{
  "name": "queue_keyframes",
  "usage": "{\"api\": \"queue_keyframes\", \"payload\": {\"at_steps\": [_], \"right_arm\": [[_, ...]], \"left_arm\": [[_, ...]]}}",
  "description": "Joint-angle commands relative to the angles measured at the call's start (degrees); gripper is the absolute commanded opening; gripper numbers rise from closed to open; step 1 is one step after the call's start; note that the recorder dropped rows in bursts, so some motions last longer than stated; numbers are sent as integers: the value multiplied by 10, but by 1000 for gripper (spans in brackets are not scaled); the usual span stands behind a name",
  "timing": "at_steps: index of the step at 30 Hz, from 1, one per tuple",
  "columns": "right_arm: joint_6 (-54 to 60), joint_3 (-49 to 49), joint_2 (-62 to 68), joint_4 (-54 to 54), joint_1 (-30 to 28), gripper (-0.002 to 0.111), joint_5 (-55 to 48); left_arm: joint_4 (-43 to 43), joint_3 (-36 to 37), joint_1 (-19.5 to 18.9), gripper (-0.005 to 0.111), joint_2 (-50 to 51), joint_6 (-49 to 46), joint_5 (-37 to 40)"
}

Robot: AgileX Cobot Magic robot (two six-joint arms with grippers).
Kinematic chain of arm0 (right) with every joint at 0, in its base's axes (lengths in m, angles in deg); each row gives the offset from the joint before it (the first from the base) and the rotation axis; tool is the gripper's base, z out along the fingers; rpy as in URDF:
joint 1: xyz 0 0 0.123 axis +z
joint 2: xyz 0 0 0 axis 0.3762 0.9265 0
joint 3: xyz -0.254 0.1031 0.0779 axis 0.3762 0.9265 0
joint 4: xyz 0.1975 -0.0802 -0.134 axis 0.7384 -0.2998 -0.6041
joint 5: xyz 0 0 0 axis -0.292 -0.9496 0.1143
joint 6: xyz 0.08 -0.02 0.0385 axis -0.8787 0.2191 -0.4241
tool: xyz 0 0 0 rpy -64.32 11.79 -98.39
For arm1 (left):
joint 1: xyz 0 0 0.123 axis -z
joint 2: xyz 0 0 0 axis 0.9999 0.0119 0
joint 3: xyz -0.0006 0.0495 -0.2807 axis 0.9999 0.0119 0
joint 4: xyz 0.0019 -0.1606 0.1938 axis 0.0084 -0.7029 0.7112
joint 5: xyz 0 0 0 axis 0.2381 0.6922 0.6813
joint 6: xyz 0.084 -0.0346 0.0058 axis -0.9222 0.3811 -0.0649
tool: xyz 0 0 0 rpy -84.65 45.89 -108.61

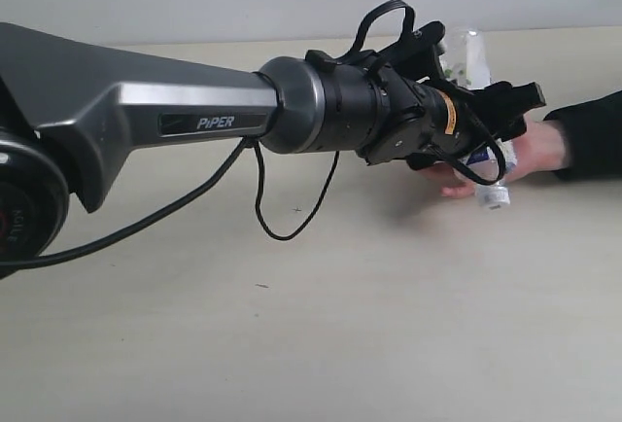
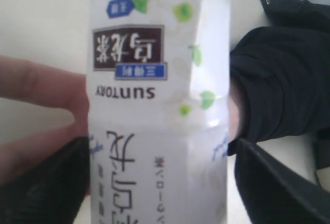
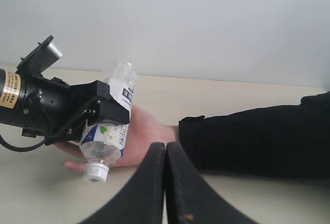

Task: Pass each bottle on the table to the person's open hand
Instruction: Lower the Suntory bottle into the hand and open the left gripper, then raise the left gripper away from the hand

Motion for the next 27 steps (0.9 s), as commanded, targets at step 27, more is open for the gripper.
{"api": "queue_keyframes", "payload": {"at_steps": [27], "right_arm": [[1,2,-2,-4,2,0,3]], "left_arm": [[1,1,52,40,-196,-216,105]]}}
